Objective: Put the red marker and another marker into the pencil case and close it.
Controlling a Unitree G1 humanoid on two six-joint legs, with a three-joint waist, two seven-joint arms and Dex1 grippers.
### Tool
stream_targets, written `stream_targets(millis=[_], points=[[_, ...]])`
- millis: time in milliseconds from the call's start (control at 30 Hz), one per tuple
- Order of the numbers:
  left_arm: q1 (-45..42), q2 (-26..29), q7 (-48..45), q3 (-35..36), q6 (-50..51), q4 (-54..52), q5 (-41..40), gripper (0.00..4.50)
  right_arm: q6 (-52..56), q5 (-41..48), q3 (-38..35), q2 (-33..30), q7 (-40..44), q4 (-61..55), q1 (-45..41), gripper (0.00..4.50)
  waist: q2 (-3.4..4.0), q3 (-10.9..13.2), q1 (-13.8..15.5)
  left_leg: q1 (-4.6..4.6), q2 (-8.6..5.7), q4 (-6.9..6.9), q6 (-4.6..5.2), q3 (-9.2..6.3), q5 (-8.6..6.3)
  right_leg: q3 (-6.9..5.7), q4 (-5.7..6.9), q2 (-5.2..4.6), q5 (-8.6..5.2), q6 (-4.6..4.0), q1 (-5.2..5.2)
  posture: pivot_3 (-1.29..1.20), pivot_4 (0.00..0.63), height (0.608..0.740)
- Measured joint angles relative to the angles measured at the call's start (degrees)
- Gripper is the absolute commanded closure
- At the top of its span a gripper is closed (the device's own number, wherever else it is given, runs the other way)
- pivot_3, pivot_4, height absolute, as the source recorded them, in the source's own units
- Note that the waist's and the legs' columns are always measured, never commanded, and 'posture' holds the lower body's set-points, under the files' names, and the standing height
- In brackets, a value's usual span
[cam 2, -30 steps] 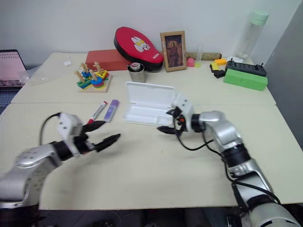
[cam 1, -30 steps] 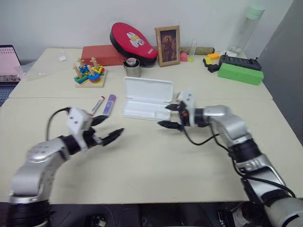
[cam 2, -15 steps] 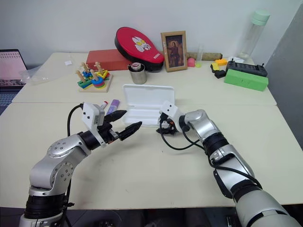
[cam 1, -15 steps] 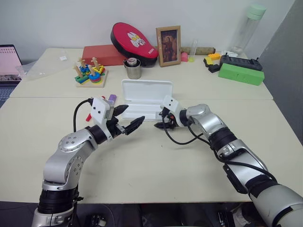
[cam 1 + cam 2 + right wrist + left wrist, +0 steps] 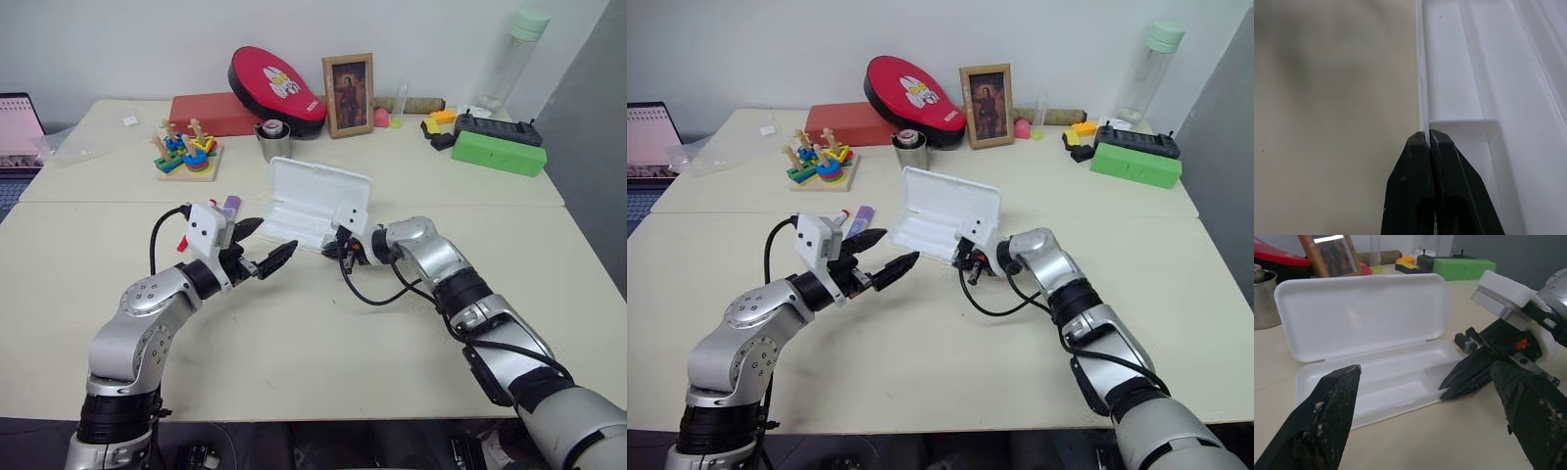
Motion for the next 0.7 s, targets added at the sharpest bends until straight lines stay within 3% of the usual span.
stream_targets(millis=[233,467,633,700], points=[[3.7,2.3,-1.1,2.9,0.2,-0.8,-0.5,0.0,0.4,1.2,3.6,-4.5,7.5,-17.9,10.1,4.45,0.01,0.0,0.0,0.0,0.0,0.0,0.0,-0.02,0.0,-0.02,0.05,0.0,-0.01,-0.01,-0.01,0.0,0.15,0.74],[6.2,2.8,-1.1,3.3,1.7,-3.9,-2.3,0.0,2.0,0.8,5.9,-5.8,7.9,-23.7,13.9,4.45,0.0,0.0,0.0,0.01,0.0,0.03,0.0,-0.01,0.0,0.01,0.03,0.0,-0.01,0.0,0.0,0.0,0.15,0.74],[6.8,2.1,3.1,10.1,5.3,-5.1,-7.1,0.0,3.2,1.3,5.7,-6.1,7.6,-25.8,14.0,3.14,0.0,0.0,-0.1,0.01,0.01,0.03,0.0,-0.01,0.0,0.01,0.04,0.0,-0.01,0.0,-0.01,0.0,0.15,0.74],[7.6,2.2,3.9,12.8,6.2,-5.2,-8.2,0.0,3.5,1.7,5.0,-6.3,7.6,-26.8,14.0,2.83,0.0,0.0,-0.1,0.01,0.01,0.02,0.0,-0.02,0.0,0.01,0.02,0.0,-0.01,0.0,-0.01,0.0,0.15,0.74]])
